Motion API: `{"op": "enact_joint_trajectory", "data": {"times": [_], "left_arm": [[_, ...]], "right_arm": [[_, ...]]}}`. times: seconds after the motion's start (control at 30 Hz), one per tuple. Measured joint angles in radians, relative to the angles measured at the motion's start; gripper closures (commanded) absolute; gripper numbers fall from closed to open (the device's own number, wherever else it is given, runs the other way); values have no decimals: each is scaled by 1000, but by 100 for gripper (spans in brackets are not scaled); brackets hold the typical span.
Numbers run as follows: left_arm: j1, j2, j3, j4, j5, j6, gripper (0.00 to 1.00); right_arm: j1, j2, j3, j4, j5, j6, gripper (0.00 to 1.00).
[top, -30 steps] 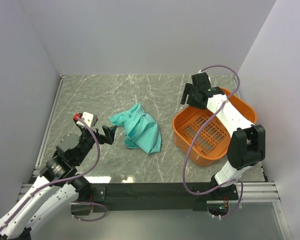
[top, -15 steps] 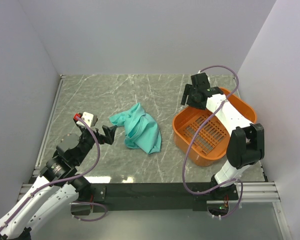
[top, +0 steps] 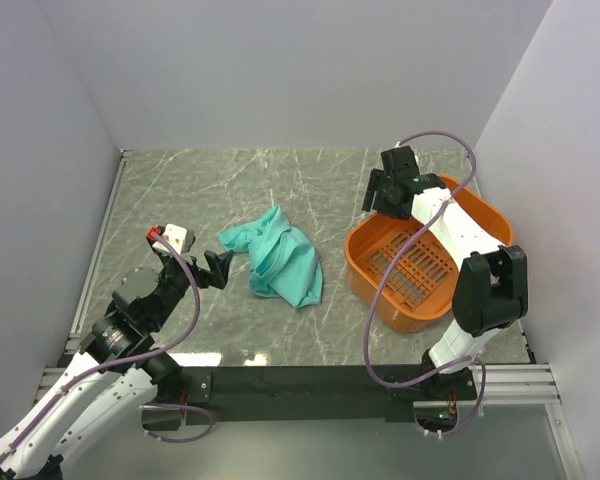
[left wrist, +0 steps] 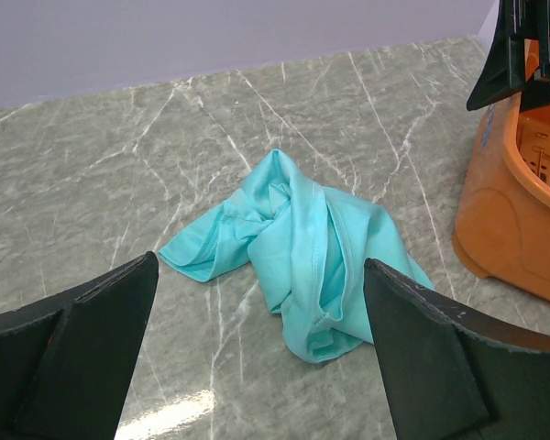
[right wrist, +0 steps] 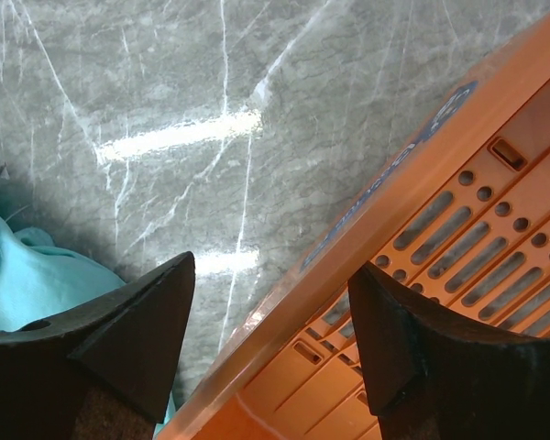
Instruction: Fold and stack the t-shirts
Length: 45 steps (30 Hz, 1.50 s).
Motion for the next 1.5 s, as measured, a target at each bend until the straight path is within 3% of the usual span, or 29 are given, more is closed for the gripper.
{"op": "enact_joint_trajectory", "data": {"times": [0.5, 0.6, 0.83, 1.2, 1.5], "left_arm": [[0, 0, 0, 0, 0, 0, 1], [0, 0, 0, 0, 0, 0, 1], [0, 0, 0, 0, 0, 0, 1], [0, 0, 0, 0, 6, 0, 1], [0, 0, 0, 5, 12, 0, 1]], "right_arm": [[0, 0, 0, 0, 1, -18, 36], [0, 0, 0, 0, 5, -23, 43], [0, 0, 0, -7, 37, -35, 70], [2, 14, 2, 16, 103, -284, 92], [-34, 117, 122, -7, 117, -479, 98]]}}
